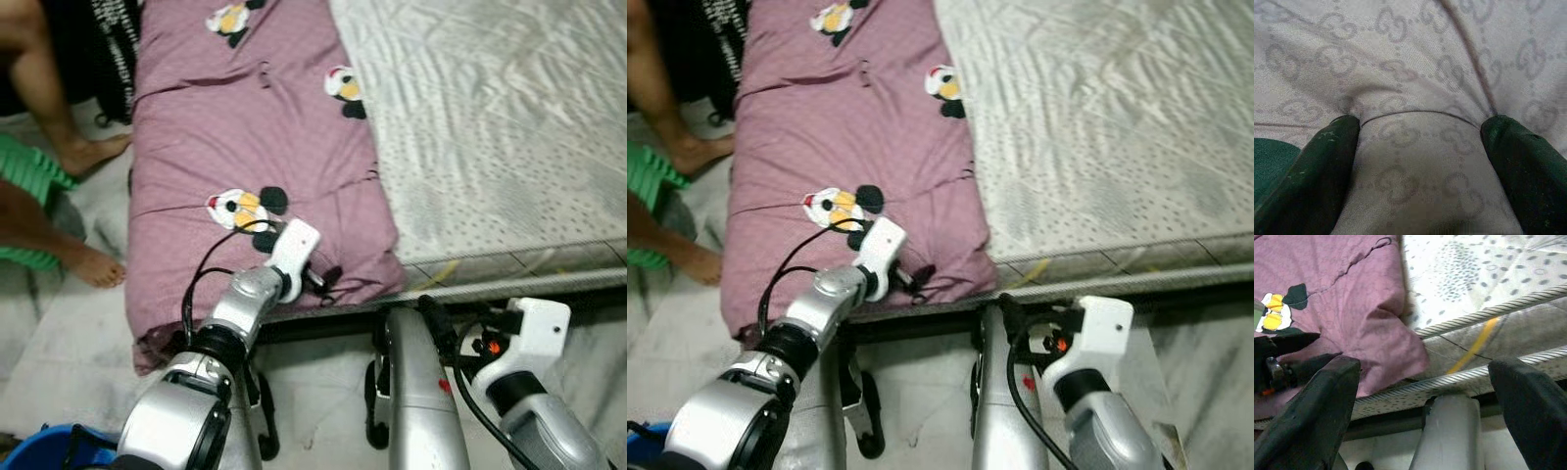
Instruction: Clean up the room
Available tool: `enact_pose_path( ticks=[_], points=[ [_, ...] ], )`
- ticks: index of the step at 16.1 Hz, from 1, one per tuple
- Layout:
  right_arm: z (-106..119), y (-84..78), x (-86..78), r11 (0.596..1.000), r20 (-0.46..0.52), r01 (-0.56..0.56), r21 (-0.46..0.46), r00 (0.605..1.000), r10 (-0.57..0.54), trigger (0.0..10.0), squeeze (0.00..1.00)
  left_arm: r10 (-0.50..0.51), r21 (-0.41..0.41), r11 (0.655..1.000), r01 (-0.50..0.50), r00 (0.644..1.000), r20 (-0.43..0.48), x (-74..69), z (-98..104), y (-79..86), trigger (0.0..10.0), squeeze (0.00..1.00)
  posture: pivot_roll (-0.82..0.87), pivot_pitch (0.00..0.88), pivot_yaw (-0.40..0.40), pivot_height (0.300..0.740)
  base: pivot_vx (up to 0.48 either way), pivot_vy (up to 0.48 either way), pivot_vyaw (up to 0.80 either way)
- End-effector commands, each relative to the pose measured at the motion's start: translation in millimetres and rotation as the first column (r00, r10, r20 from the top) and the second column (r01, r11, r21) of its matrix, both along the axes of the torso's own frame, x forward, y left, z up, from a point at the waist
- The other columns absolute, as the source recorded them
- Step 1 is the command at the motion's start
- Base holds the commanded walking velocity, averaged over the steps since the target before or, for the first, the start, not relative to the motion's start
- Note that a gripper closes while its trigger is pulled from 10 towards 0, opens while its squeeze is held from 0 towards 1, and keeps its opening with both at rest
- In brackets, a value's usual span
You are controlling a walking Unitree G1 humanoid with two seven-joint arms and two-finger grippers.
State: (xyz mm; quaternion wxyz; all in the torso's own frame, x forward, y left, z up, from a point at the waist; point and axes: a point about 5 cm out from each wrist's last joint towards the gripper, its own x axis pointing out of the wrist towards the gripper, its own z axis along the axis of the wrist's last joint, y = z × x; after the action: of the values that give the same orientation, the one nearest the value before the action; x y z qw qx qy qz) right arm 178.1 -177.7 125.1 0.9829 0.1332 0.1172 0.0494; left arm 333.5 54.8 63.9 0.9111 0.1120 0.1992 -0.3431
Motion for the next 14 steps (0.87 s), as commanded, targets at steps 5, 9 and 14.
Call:
enact_pose_path(
  ticks=[5, 9, 14],
  points=[
    [-2.6, -0.9, 22.2, 0.999, 0.046, 0.029, -0.04, 0.999, -0.027, 10.0, 0.0, 0.097, -0.054, 0.994, -0.091, 0.986, 0.135, -16.0, -6.7, 15.5, 10.0, 0.0, -0.15, 0.224, 0.07, 0.551, 0.0, 0.0, 0.0],
    [-1.2, -7.5, 45.8, 0.989, 0.108, 0.113, -0.09, 0.989, -0.103, 10.0, 0.0, 0.462, -0.311, 0.878, -0.365, 0.815, 0.348, -23.8, 43.6, 67.4, 10.0, 0.0, -0.11, 0.159, 0.062, 0.551, 0.0, 0.0, 0.0],
    [-4.9, -10.4, 77.6, 0.981, 0.146, 0.155, -0.115, 0.98, -0.138, 10.0, 0.0, 0.716, -0.474, 0.687, -0.551, 0.625, 0.311, -70.9, 63.5, 110.2, 10.0, 0.0, -0.03, 0.079, 0.024, 0.551, 0.0, 0.0, 0.0]
  ],
)
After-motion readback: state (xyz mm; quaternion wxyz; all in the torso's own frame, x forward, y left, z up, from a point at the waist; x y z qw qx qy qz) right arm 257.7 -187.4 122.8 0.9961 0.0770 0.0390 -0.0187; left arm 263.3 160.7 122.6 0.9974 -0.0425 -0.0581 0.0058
